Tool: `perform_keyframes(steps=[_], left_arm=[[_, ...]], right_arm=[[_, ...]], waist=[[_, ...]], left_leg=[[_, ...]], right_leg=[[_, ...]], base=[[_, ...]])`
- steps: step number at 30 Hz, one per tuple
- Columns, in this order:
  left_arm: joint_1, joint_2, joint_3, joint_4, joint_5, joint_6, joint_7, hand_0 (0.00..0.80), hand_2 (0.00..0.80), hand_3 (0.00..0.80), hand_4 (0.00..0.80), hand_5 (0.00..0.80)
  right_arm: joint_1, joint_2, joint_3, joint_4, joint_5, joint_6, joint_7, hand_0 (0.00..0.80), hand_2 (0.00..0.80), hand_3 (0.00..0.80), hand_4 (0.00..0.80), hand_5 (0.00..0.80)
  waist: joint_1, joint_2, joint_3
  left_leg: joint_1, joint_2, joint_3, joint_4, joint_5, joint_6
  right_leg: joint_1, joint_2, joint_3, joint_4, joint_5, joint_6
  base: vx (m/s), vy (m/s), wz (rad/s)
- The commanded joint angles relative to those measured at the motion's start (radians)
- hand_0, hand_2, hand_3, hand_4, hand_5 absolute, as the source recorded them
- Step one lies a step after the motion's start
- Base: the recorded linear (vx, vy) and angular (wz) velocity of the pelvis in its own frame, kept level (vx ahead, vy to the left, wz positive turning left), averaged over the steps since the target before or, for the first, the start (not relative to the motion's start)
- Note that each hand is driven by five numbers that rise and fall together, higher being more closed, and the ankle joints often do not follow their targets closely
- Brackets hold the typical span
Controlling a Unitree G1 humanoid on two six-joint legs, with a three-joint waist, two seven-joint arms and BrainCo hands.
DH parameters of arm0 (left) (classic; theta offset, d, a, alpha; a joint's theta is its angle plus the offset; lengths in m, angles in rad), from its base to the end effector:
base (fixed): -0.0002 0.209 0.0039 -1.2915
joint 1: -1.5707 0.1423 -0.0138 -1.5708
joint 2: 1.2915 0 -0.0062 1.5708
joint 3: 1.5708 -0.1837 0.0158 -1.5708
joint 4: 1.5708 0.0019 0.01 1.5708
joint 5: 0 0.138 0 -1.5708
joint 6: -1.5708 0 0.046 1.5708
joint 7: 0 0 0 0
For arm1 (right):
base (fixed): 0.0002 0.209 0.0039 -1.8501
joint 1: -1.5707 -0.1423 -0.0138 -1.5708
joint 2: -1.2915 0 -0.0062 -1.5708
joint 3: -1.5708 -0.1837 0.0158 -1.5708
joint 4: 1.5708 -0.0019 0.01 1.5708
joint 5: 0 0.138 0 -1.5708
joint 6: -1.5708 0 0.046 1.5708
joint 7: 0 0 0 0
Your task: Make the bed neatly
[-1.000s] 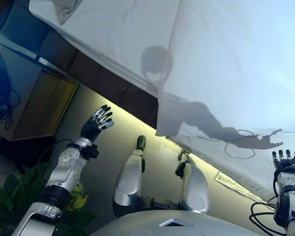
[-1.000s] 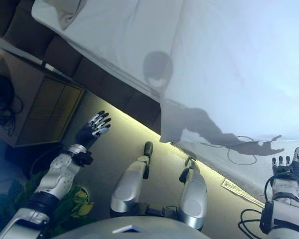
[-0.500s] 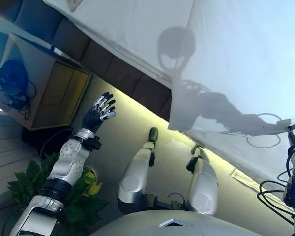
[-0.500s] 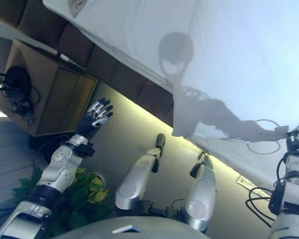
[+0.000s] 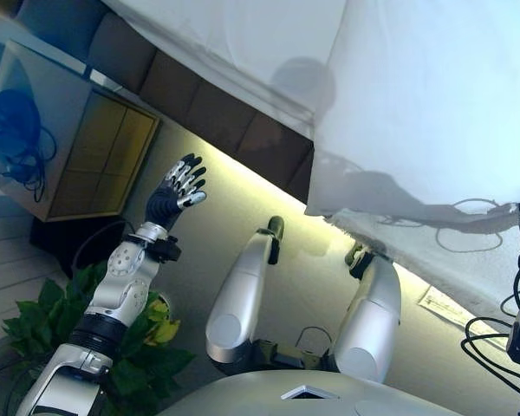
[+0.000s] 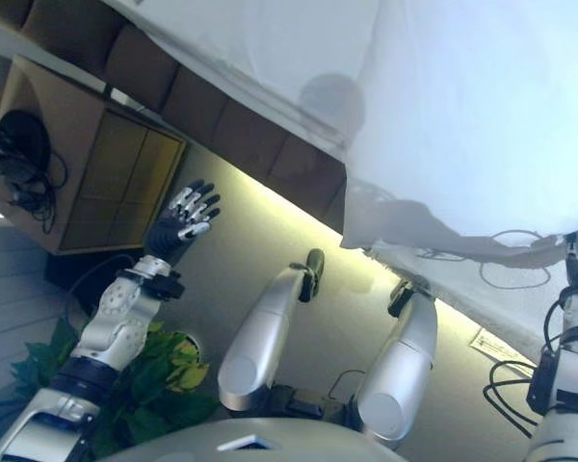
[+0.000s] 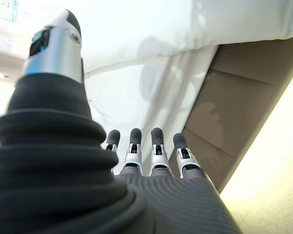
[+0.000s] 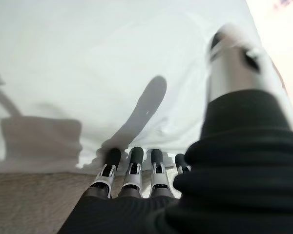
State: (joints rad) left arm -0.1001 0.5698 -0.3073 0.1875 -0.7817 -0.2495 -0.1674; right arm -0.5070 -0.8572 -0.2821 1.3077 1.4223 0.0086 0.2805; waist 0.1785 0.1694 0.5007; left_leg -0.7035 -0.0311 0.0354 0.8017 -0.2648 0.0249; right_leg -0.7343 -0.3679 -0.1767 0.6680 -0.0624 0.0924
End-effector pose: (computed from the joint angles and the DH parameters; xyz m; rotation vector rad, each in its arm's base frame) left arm 0.2153 0.2171 0.0459 -0.1872 -0.0201 -0.3027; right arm 0.1976 -0.4131 0.0749 0.8903 -0.1396 -0.7095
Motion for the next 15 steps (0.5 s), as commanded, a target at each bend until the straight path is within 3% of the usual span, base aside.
perform_keyframes(steps=[1, 15], left_arm=[[0.023, 0.009, 0.018, -0.059, -0.053, -0.036, 0.005, 0.0, 0.0, 0.0, 0.0, 0.0], [0.052, 0.018, 0.031, -0.05, -0.085, -0.043, -0.028, 0.0, 0.0, 0.0, 0.0, 0.0]], right_arm=[[-0.047, -0.024, 0.071, -0.014, -0.049, 0.037, 0.013, 0.8, 0.8, 0.8, 0.8, 0.8], [-0.116, -0.057, 0.093, -0.031, -0.078, 0.064, 0.031, 0.8, 0.8, 0.8, 0.8, 0.8]], waist=[[0.018, 0.018, 0.012], [0.031, 0.026, -0.013]], left_leg=[[-0.037, -0.015, -0.014, -0.027, 0.043, 0.031], [-0.036, -0.017, -0.015, -0.057, 0.068, 0.018]], right_leg=[[-0.01, -0.018, 0.039, 0.129, -0.046, 0.011], [-0.007, -0.031, 0.029, 0.099, -0.021, 0.023]], base=[[0.011, 0.078, -0.05], [0.006, 0.026, 0.0]])
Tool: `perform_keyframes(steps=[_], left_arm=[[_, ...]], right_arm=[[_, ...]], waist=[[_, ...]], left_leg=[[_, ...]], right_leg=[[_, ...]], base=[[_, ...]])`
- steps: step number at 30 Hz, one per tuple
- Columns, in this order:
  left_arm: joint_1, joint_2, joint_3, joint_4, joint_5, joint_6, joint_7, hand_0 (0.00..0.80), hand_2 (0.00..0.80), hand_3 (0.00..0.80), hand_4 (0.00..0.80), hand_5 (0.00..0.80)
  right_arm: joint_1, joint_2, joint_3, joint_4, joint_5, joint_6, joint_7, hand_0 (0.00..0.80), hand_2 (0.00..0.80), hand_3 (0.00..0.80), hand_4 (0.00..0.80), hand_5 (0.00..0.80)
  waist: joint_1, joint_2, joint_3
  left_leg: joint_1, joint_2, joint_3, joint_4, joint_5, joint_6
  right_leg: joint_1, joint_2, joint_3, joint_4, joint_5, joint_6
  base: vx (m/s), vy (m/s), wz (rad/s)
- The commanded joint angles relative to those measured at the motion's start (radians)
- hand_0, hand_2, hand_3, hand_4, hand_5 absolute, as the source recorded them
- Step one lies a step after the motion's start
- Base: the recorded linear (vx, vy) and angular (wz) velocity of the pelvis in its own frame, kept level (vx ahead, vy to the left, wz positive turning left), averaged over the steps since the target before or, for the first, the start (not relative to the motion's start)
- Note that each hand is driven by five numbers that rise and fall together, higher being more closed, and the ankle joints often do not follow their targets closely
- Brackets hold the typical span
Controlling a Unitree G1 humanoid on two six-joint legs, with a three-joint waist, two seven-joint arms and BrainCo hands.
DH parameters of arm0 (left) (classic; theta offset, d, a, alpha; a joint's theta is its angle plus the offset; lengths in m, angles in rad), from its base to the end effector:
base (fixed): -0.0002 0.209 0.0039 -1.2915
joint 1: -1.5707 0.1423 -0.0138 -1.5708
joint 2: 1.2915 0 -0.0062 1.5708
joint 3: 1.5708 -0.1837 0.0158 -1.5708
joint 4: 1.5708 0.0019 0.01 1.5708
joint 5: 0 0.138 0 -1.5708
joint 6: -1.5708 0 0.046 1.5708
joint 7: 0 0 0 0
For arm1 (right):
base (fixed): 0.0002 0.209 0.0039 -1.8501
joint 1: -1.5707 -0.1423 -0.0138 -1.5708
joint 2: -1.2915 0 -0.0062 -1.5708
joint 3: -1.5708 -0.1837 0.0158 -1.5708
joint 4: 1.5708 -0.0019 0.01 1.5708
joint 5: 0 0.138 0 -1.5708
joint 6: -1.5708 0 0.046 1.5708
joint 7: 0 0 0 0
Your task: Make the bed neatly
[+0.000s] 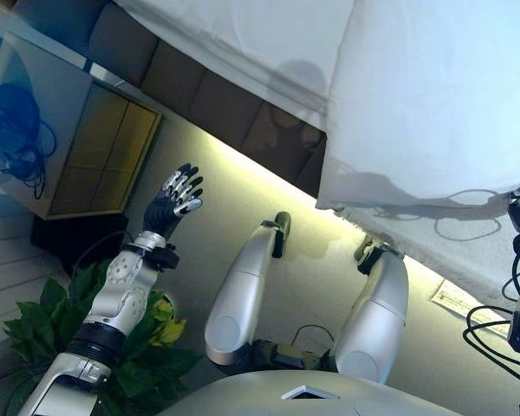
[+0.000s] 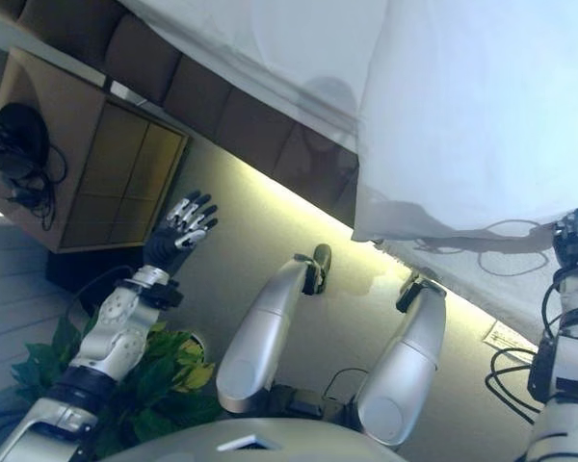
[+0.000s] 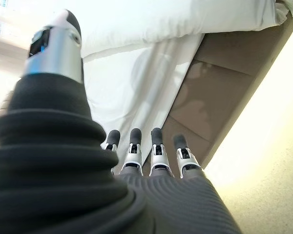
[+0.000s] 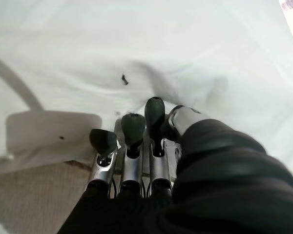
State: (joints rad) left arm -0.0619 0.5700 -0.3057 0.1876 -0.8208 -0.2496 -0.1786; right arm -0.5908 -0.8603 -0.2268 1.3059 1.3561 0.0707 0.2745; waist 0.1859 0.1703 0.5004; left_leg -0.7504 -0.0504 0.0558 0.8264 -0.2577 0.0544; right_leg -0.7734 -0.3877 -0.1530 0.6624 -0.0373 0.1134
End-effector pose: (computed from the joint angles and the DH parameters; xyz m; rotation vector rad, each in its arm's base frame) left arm 0.2070 0.2200 0.0384 -0.2303 0.0130 -0.2881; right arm 0.2195 -0.4051 0.0889 0.8594 -0.0739 -0.6135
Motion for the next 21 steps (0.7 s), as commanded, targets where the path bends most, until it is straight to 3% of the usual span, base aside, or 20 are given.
perform_keyframes(steps=[1, 2, 3, 10, 21], left_arm=[[0.015, 0.019, 0.03, -0.048, -0.045, -0.045, -0.017, 0.0, 0.0, 0.0, 0.0, 0.0], [0.016, 0.019, 0.031, -0.045, -0.046, -0.049, -0.02, 0.0, 0.0, 0.0, 0.0, 0.0], [0.018, 0.02, 0.037, -0.046, -0.042, -0.047, -0.021, 0.0, 0.0, 0.0, 0.0, 0.0], [0.015, 0.016, 0.037, -0.031, -0.036, -0.054, -0.018, 0.0, 0.0, 0.0, 0.0, 0.0], [0.027, -0.003, 0.051, -0.038, -0.026, -0.075, -0.005, 0.0, 0.0, 0.0, 0.0, 0.0]], right_arm=[[-0.03, -0.052, 0.036, -0.031, -0.017, 0.005, 0.038, 0.464, 0.464, 0.464, 0.464, 0.464], [-0.029, -0.052, 0.036, -0.031, -0.019, 0.007, 0.036, 0.138, 0.138, 0.138, 0.138, 0.138], [-0.022, -0.049, 0.032, -0.033, -0.016, 0.013, 0.032, 0.0, 0.0, 0.0, 0.0, 0.0], [0.02, -0.029, -0.009, 0.0, 0.045, -0.005, -0.062, 0.0, 0.0, 0.0, 0.0, 0.0], [0.175, 0.075, -0.071, -0.024, 0.184, -0.053, 0.076, 0.0, 0.0, 0.0, 0.0, 0.0]], waist=[[0.024, 0.024, -0.013], [0.024, 0.023, -0.013], [0.025, 0.021, -0.013], [0.019, 0.021, -0.012], [-0.007, 0.012, 0.003]], left_leg=[[0.012, 0.003, -0.036, -0.083, 0.062, -0.012], [0.012, 0.004, -0.036, -0.084, 0.062, -0.012], [0.011, 0.005, -0.036, -0.083, 0.062, -0.013], [0.009, 0.008, -0.034, -0.088, 0.066, -0.012], [0.013, 0.019, -0.024, -0.118, 0.08, -0.019]], right_leg=[[0.035, -0.012, 0.003, 0.101, -0.044, 0.004], [0.037, -0.013, 0.002, 0.097, -0.042, 0.004], [0.038, -0.015, -0.001, 0.094, -0.039, 0.006], [0.04, -0.01, -0.003, 0.086, -0.033, 0.011], [0.049, 0.005, -0.001, 0.044, -0.015, 0.017]], base=[[0.0, 0.0, 0.0], [0.0, 0.0, 0.0], [0.0, 0.0, 0.0], [-0.003, 0.001, -0.02], [-0.012, -0.001, -0.06]])
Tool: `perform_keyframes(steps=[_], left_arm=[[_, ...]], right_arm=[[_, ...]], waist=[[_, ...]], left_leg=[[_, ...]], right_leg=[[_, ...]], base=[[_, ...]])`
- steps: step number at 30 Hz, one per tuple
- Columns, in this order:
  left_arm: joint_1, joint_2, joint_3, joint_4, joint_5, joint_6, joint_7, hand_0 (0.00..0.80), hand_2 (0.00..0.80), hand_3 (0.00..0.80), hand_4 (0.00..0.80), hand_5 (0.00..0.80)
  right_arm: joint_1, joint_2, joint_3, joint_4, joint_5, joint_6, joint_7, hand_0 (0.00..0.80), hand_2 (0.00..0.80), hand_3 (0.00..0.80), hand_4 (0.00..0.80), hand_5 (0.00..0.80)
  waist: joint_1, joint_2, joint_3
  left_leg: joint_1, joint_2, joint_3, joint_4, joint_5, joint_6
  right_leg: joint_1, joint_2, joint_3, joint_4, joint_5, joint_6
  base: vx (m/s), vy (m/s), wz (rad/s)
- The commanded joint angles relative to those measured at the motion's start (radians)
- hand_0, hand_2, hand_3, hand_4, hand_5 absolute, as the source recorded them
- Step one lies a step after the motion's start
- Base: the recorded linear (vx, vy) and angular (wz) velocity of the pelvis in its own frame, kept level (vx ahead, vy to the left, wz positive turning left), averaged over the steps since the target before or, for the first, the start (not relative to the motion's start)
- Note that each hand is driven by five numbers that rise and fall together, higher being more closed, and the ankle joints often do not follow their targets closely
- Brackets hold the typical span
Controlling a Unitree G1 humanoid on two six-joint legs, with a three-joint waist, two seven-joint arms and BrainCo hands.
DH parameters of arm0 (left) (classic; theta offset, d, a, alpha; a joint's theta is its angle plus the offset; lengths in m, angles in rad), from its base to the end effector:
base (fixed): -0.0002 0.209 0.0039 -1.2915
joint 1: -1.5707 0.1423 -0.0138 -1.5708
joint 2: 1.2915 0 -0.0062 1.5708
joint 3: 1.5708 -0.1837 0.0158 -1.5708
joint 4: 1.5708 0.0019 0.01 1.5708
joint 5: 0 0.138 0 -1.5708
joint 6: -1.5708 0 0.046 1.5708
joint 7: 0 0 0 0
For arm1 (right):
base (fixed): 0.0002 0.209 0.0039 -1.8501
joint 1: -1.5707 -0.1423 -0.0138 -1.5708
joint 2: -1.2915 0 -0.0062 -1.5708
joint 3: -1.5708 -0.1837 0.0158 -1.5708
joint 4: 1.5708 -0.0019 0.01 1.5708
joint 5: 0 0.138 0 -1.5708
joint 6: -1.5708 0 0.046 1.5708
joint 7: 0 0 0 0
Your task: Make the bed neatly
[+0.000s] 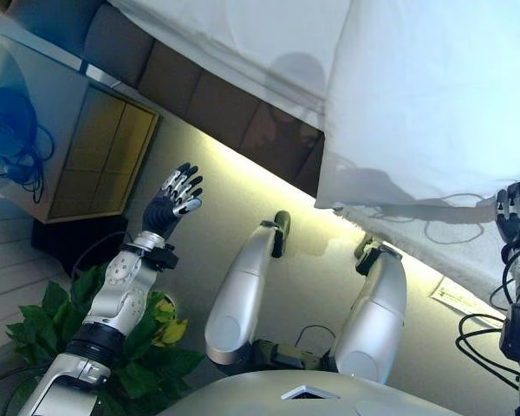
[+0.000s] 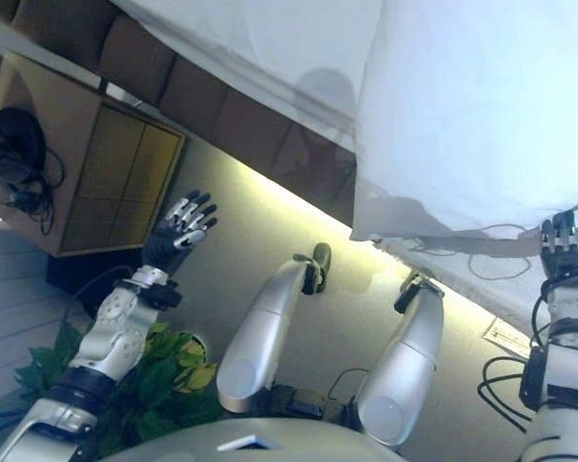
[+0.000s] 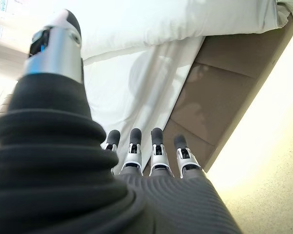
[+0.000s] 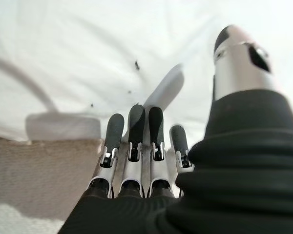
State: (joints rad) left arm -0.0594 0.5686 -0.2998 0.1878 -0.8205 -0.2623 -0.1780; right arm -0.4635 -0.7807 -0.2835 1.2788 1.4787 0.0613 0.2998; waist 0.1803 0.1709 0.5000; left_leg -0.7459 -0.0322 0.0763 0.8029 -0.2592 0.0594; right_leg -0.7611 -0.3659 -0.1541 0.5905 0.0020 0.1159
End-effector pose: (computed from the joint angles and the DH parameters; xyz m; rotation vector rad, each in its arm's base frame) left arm 0.2067 0.2209 0.0389 -0.2311 -0.0010 -0.2806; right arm 0.1985 -0.3950 0.0496 1.0073 -0.0810 -0.6598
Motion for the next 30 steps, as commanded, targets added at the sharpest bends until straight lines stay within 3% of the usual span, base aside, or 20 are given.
perform_keyframes(steps=[1, 9, 30], left_arm=[[0.028, -0.002, 0.05, -0.036, -0.025, -0.063, -0.007, 0.0, 0.0, 0.0, 0.0, 0.0], [0.031, 0.012, 0.051, -0.036, -0.036, -0.067, -0.02, 0.0, 0.0, 0.0, 0.0, 0.0], [0.022, 0.047, 0.036, -0.041, -0.049, -0.046, -0.047, 0.0, 0.0, 0.0, 0.0, 0.0]], right_arm=[[0.064, 0.003, -0.022, 0.002, 0.089, -0.035, 0.06, 0.0, 0.0, 0.0, 0.0, 0.0], [0.073, -0.028, -0.059, 0.023, 0.143, 0.022, 0.118, 0.0, 0.0, 0.0, 0.0, 0.0], [-0.131, -0.162, -0.004, 0.033, 0.134, 0.074, 0.025, 0.0, 0.0, 0.0, 0.0, 0.0]], waist=[[-0.004, 0.01, 0.004], [-0.004, 0.01, 0.006], [0.054, 0.012, -0.003]], left_leg=[[0.01, 0.002, -0.044, -0.098, 0.083, -0.025], [0.014, 0.007, -0.042, -0.118, 0.094, -0.03], [0.026, -0.001, -0.066, -0.147, 0.123, -0.036]], right_leg=[[0.039, -0.015, 0.001, 0.111, -0.052, 0.016], [0.046, -0.012, -0.003, 0.087, -0.043, 0.022], [0.067, -0.04, -0.05, 0.099, -0.053, 0.028]], base=[[-0.009, 0.001, -0.04], [-0.005, -0.003, -0.02], [0.002, -0.007, 0.0]])
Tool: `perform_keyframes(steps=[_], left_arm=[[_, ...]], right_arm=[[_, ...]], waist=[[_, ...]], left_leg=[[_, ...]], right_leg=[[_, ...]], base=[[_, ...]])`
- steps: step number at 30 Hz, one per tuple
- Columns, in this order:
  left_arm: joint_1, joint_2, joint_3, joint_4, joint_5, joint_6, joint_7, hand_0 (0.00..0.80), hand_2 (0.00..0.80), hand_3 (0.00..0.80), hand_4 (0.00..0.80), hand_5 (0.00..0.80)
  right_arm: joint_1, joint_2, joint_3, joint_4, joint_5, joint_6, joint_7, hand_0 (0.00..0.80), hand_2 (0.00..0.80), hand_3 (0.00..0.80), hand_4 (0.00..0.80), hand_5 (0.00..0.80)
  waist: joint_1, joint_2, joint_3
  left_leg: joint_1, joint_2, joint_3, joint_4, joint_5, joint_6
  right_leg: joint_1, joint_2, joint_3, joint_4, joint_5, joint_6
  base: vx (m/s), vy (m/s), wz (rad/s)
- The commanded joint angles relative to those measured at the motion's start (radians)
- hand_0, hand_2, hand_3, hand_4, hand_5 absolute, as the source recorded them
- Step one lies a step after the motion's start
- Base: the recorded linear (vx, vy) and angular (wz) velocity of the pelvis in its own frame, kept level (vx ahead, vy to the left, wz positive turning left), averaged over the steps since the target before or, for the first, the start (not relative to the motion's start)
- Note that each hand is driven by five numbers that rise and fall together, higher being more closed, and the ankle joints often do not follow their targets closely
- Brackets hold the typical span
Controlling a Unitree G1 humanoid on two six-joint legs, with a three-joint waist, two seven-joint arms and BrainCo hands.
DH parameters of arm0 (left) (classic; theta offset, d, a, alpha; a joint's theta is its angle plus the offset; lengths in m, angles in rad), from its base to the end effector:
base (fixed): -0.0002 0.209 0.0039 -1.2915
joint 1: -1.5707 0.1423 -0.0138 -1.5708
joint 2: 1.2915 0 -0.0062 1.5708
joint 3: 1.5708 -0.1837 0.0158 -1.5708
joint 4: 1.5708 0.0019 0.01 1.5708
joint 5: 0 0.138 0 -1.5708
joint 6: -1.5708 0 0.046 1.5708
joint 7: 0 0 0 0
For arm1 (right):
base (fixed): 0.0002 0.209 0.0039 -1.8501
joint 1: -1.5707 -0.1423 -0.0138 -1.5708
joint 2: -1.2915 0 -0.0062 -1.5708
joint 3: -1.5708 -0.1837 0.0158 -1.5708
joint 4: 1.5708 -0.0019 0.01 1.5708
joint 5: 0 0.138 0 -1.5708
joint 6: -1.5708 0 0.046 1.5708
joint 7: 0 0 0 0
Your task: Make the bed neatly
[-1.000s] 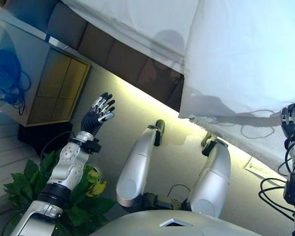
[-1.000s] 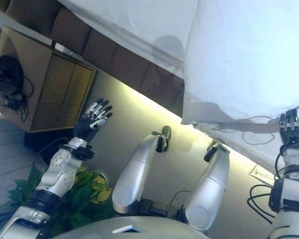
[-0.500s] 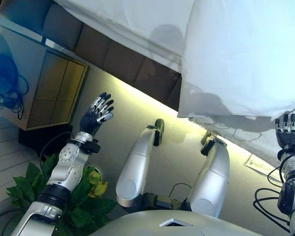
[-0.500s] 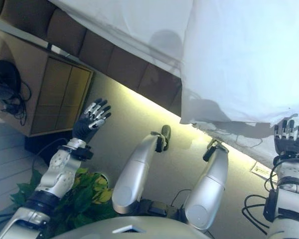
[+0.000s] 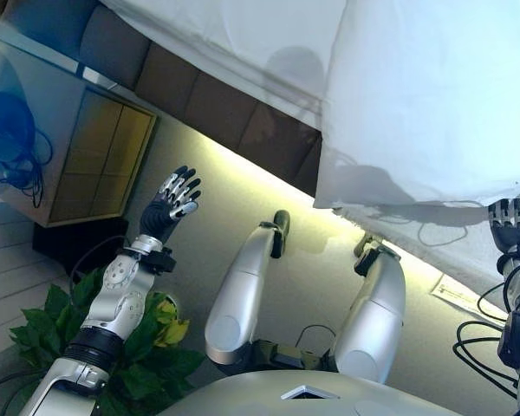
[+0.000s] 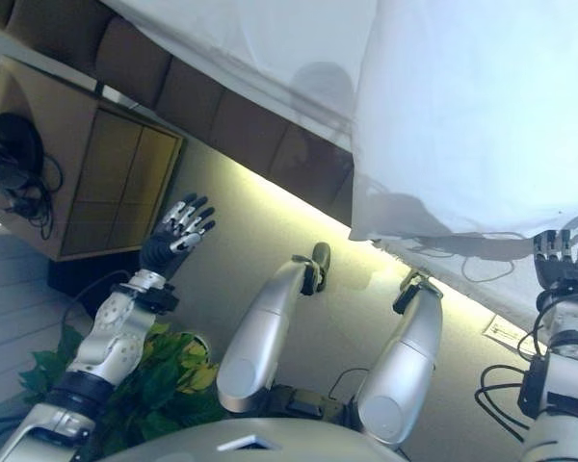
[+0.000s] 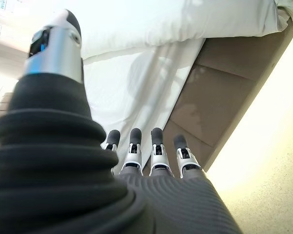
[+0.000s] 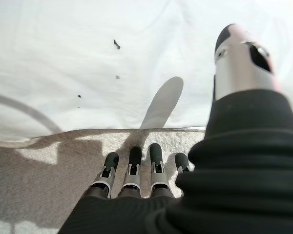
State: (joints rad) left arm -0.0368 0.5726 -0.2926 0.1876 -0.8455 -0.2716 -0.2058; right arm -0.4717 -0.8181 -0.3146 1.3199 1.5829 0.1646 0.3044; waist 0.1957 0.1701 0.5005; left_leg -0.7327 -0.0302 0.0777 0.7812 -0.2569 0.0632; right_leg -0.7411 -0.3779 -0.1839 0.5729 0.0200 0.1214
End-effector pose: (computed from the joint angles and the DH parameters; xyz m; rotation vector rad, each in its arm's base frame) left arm 0.2020 0.2245 0.0361 -0.2538 0.0024 -0.2857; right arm 0.1936 -0.4017 0.0541 1.1526 -0.1089 -0.6557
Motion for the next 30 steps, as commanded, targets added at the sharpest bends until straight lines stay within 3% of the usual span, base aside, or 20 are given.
perform_keyframes(steps=[1, 20, 21, 22, 23, 30], left_arm=[[-0.002, 0.044, 0.028, -0.041, -0.025, -0.035, -0.02, 0.0, 0.0, 0.0, 0.0, 0.0], [0.029, 0.081, 0.02, -0.07, -0.052, -0.017, -0.044, 0.0, 0.0, 0.0, 0.0, 0.0], [0.029, 0.081, 0.021, -0.071, -0.051, -0.017, -0.047, 0.0, 0.0, 0.0, 0.0, 0.0], [0.029, 0.081, 0.02, -0.073, -0.052, -0.017, -0.047, 0.0, 0.0, 0.0, 0.0, 0.0], [0.03, 0.081, 0.018, -0.074, -0.053, -0.02, -0.045, 0.0, 0.0, 0.0, 0.0, 0.0], [0.026, 0.082, 0.026, -0.072, -0.046, -0.016, -0.047, 0.0, 0.0, 0.0, 0.0, 0.0]], right_arm=[[-0.129, -0.129, 0.029, -0.006, 0.027, -0.028, 0.019, 0.0, 0.0, 0.0, 0.0, 0.0], [-0.342, -0.208, 0.136, -0.076, -0.099, -0.022, -0.03, 0.0, 0.0, 0.0, 0.0, 0.0], [-0.347, -0.21, 0.139, -0.079, -0.104, -0.022, -0.031, 0.088, 0.088, 0.088, 0.088, 0.088], [-0.35, -0.21, 0.141, -0.082, -0.108, -0.025, -0.03, 0.37, 0.37, 0.37, 0.37, 0.37], [-0.354, -0.211, 0.145, -0.086, -0.111, -0.03, -0.03, 0.8, 0.8, 0.8, 0.8, 0.8], [-0.354, -0.197, 0.152, -0.101, -0.113, -0.029, -0.051, 0.8, 0.8, 0.8, 0.8, 0.8]], waist=[[0.04, 0.013, -0.005], [0.069, 0.005, -0.036], [0.069, 0.006, -0.035], [0.069, 0.007, -0.035], [0.07, 0.009, -0.036], [0.073, 0.005, -0.031]], left_leg=[[0.015, -0.003, -0.067, -0.127, 0.121, -0.04], [0.053, -0.008, -0.075, -0.131, 0.115, -0.042], [0.056, -0.008, -0.074, -0.135, 0.117, -0.043], [0.058, -0.008, -0.074, -0.139, 0.118, -0.043], [0.061, -0.009, -0.074, -0.142, 0.119, -0.044], [0.064, -0.011, -0.077, -0.145, 0.123, -0.045]], right_leg=[[0.051, -0.03, -0.022, 0.114, -0.072, 0.022], [0.099, -0.05, -0.054, 0.119, -0.083, 0.018], [0.103, -0.051, -0.056, 0.116, -0.082, 0.018], [0.106, -0.052, -0.057, 0.114, -0.082, 0.018], [0.11, -0.054, -0.058, 0.111, -0.081, 0.017], [0.118, -0.057, -0.064, 0.103, -0.075, 0.021]], base=[[0.0, 0.0, 0.0], [0.01, 0.002, 0.04], [-0.003, 0.012, 0.05], [-0.007, 0.018, 0.04], [-0.01, 0.021, 0.03], [-0.02, 0.001, 0.07]])
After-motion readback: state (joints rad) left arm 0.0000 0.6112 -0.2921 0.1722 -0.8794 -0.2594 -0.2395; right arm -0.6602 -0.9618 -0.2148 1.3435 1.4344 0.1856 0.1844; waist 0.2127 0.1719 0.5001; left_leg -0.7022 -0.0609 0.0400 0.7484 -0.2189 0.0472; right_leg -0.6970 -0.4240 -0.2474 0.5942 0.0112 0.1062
